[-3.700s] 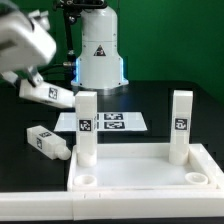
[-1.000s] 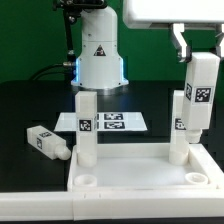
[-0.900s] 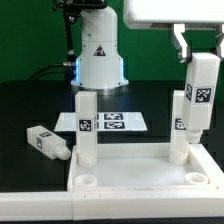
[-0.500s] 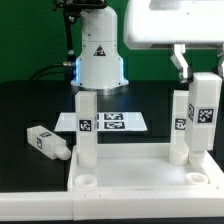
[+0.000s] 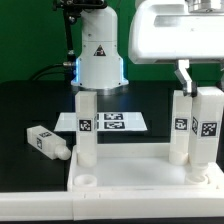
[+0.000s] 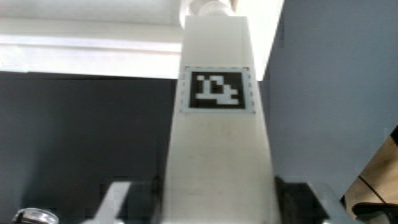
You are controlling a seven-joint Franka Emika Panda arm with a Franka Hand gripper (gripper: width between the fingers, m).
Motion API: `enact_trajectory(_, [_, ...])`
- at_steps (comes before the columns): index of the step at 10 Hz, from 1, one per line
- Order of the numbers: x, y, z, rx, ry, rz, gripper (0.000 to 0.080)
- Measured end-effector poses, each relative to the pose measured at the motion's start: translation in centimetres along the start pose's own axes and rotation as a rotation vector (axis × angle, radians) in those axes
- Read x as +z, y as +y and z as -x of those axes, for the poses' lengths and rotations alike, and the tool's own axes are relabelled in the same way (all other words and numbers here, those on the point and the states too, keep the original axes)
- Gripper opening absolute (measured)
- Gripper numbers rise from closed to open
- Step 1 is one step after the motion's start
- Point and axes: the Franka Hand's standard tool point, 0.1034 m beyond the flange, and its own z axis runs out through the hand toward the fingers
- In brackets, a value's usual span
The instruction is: Assemble desk
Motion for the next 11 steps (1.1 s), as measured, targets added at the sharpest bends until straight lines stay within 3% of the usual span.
enact_trajectory(11, [1.11, -0.12, -0.23, -0.010, 0.058, -0.002, 0.0285])
